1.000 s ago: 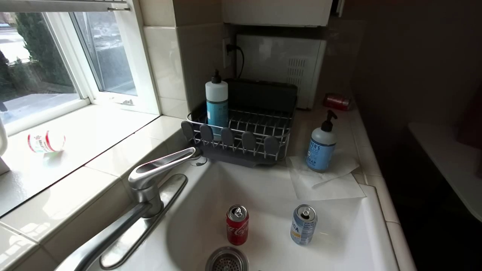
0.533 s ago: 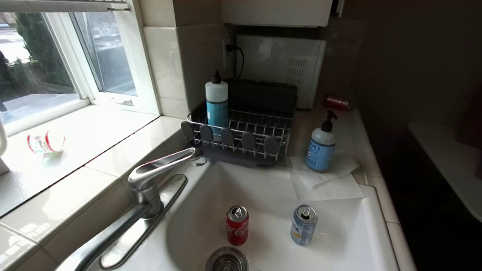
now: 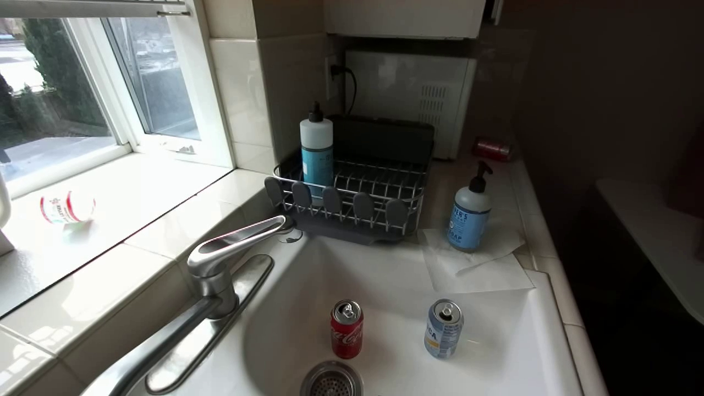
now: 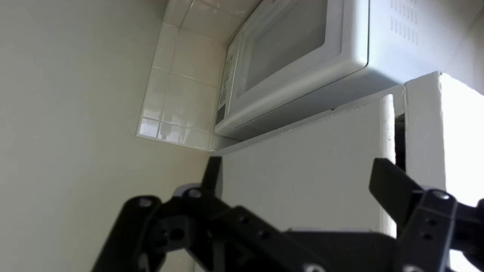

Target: Open the upper cabinet door.

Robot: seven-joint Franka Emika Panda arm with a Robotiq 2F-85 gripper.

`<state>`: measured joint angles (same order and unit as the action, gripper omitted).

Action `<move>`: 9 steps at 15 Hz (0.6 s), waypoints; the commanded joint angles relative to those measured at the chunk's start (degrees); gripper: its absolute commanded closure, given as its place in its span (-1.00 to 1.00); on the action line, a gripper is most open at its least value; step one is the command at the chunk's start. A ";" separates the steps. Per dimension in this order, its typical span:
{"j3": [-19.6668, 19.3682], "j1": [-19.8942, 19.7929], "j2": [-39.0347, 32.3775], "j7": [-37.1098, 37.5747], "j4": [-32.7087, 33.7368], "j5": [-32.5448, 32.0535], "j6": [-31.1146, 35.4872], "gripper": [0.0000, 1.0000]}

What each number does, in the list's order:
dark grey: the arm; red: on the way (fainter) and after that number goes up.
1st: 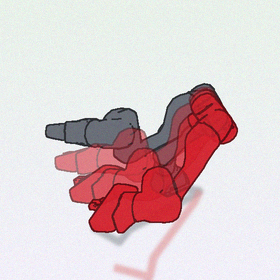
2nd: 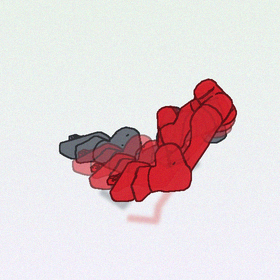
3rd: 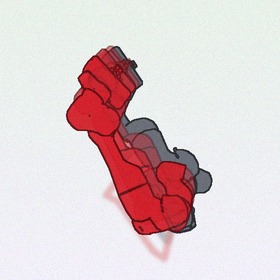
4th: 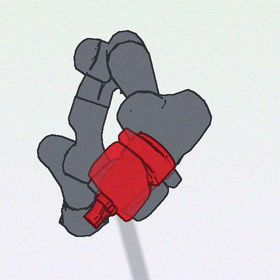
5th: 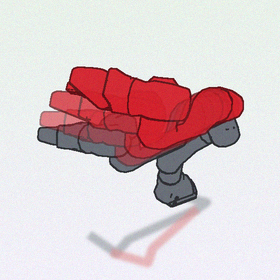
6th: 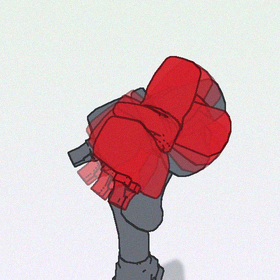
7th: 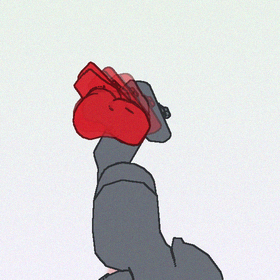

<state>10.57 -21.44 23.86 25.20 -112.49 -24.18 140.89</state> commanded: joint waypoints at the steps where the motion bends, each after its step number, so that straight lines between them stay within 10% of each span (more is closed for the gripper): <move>1: -0.48 2.11 -2.39 3.13 2.26 -1.31 -0.52 -1.00; 9: 2.15 3.52 -9.41 11.03 9.24 -6.82 -7.25 -1.00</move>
<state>12.51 -18.90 17.81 28.68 -106.98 -26.58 136.25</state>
